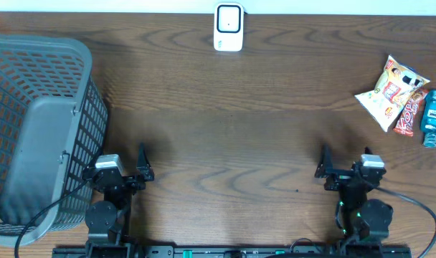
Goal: Scan the item barcode
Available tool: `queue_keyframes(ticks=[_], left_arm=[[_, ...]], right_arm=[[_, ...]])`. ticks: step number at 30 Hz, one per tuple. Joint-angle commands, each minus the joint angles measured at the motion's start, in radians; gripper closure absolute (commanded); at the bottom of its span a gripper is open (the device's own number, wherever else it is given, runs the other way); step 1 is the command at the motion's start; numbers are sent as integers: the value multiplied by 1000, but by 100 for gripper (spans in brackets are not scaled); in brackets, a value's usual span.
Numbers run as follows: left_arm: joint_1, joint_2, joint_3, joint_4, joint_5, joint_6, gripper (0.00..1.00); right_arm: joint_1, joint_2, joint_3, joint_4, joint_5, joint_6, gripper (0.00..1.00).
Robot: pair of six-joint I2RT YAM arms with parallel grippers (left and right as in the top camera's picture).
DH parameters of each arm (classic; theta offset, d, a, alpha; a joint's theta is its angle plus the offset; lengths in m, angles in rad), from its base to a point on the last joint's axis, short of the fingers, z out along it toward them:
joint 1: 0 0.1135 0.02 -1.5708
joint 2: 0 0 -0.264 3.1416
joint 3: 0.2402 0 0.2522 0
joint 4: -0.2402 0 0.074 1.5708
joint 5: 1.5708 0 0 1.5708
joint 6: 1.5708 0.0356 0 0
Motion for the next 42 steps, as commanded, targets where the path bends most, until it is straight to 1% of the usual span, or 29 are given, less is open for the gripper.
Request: queue_keyframes(ticks=[1, 15, 20, 26, 42], left_arm=[[5, -2, -21, -37, -6, 10, 2], [5, -2, -21, -37, -6, 10, 2], [5, -2, -21, -37, -6, 10, 2], [5, -2, -21, -37, -6, 9, 2], [5, -2, -21, -37, -6, 10, 2]], right_arm=[[-8, -37, -2, 9, 16, -6, 1], [-8, -40, -2, -1, 22, -6, 1], [-7, -40, -2, -2, 19, -39, 1], [-7, -40, -2, -4, 9, -131, 1], [-8, -40, -2, -4, -2, -134, 1]])
